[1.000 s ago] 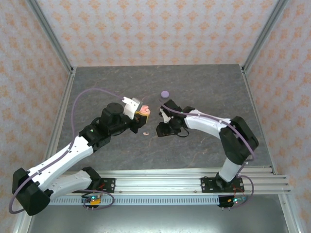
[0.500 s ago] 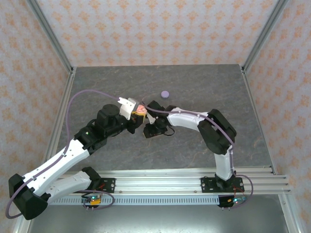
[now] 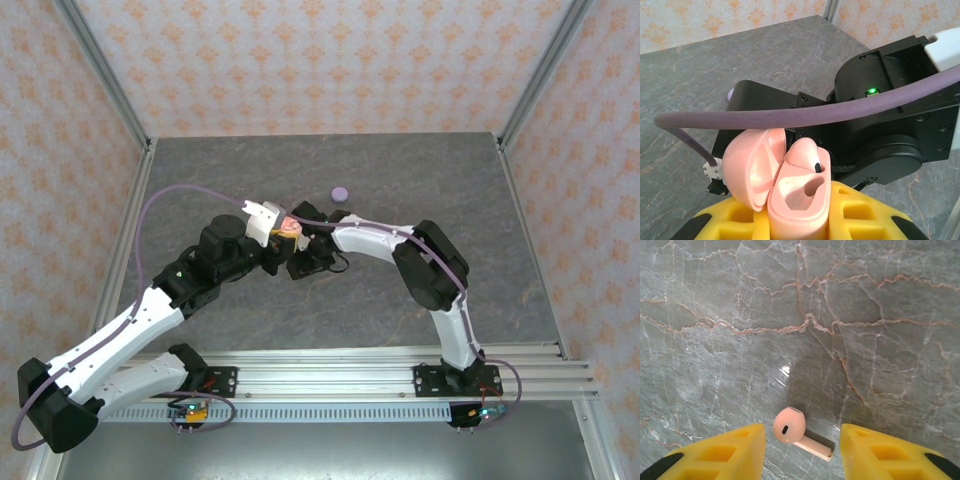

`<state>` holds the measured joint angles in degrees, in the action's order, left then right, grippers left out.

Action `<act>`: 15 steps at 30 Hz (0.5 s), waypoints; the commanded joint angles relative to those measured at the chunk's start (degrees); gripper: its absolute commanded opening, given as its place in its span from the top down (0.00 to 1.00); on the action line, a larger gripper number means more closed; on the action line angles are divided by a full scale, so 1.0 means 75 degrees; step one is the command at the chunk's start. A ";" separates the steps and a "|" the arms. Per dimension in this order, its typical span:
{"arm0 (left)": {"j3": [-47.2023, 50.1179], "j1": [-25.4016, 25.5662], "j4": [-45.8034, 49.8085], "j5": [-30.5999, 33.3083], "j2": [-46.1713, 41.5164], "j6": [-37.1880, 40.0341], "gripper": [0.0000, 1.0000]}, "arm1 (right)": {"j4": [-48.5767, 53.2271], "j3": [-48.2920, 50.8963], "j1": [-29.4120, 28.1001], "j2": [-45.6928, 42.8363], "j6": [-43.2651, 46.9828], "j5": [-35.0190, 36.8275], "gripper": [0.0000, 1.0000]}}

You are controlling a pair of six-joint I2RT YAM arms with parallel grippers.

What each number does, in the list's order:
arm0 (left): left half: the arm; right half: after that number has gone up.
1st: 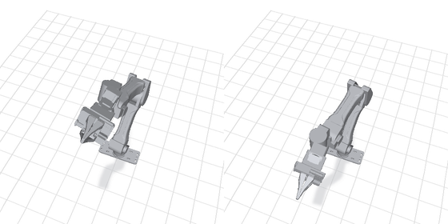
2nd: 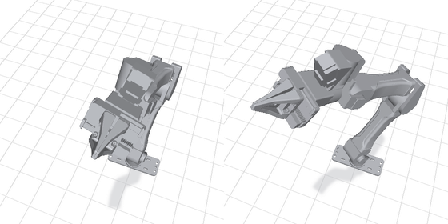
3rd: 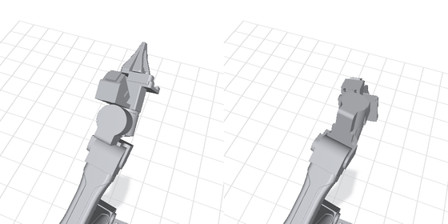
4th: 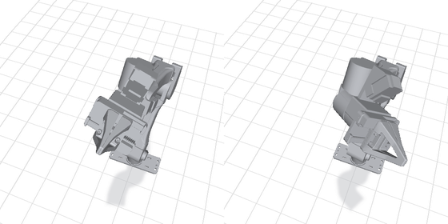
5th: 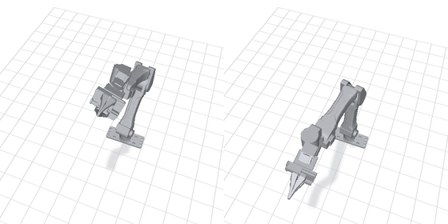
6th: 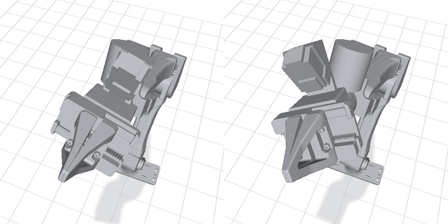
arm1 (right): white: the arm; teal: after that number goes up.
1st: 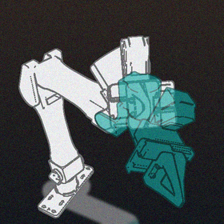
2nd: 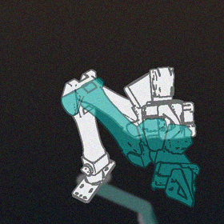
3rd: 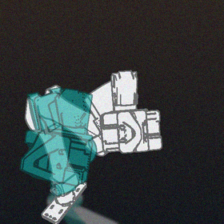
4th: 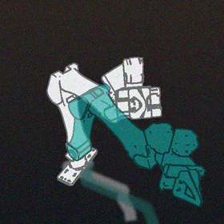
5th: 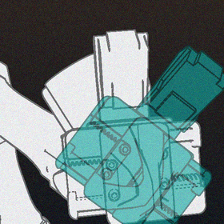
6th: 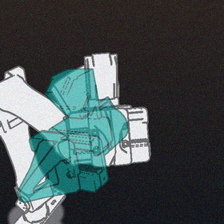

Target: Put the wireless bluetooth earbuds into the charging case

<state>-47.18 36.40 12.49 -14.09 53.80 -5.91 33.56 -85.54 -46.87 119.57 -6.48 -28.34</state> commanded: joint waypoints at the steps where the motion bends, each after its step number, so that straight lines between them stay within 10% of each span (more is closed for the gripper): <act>1: 0.0023 0.0054 -0.0072 0.0193 -0.0151 -0.0009 0.89 | 0.0294 -0.0175 -0.0067 0.0248 0.0285 0.0046 0.56; 15: 0.0058 0.0046 -0.0107 0.0166 -0.0142 -0.0055 0.89 | 0.0615 0.0021 -0.0348 0.0145 0.0573 0.0186 0.67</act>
<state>-47.16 36.40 12.49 -14.06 53.74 -5.96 35.27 -85.73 -48.31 119.66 -3.46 -28.29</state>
